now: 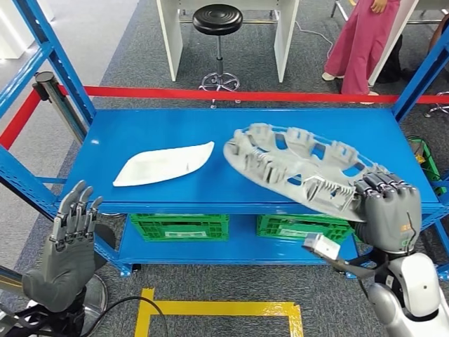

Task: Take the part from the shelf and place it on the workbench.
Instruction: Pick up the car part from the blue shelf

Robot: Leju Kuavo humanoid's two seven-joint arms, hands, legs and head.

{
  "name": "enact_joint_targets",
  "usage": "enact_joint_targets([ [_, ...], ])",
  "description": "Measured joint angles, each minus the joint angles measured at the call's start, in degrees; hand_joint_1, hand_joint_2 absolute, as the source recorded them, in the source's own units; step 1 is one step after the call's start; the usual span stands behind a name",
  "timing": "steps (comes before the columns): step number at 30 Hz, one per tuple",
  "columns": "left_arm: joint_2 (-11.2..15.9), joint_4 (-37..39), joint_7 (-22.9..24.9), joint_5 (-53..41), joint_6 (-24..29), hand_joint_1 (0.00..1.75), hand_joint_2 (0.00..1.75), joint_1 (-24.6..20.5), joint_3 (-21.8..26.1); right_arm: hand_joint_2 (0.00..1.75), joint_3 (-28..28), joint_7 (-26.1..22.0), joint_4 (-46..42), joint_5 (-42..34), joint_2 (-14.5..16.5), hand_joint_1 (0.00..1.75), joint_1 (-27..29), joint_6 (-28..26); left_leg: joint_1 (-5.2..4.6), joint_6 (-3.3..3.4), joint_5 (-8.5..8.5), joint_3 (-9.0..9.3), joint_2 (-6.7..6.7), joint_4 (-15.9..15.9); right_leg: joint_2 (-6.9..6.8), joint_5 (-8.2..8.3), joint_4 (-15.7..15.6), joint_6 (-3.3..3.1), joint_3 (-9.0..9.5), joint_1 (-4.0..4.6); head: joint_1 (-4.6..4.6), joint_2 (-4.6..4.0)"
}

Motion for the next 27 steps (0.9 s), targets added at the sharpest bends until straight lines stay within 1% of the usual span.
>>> enact_joint_targets([
  [4,0.0,-0.5,-0.5,-0.5,0.4,0.00,0.00,0.6,0.2,1.75,0.9,-0.7,-3.4,0.3,0.2,1.75,0.6,-1.4,0.00,0.00,0.00,0.00,0.00,0.0,0.01,0.00,0.0,0.00,0.01,0.00,-0.01,0.00],
  [8,-0.1,-0.8,-0.8,-1.0,0.7,0.00,0.00,0.9,0.3,1.75,1.7,-1.1,-4.8,0.2,0.3,1.75,1.0,-1.9,0.00,0.00,0.00,0.00,0.00,0.0,0.01,0.01,0.0,0.00,0.01,0.00,-0.01,0.00],
  [18,-0.1,-1.0,-0.9,-1.2,0.8,0.00,0.00,1.1,0.5,1.75,3.5,-1.4,-5.6,-0.2,0.3,1.75,1.3,-2.1,0.00,0.01,0.01,0.00,0.00,0.0,0.01,0.01,0.0,0.00,0.00,0.00,-0.01,0.00],
  [27,-0.1,-1.2,-1.0,-1.3,0.8,0.00,0.00,1.2,0.6,1.75,4.0,-1.4,-5.6,-1.3,0.3,1.75,1.2,-2.1,-0.06,0.04,-0.01,-0.02,0.00,0.1,0.01,0.03,-0.1,0.05,0.01,-0.04,0.00,0.00],
])
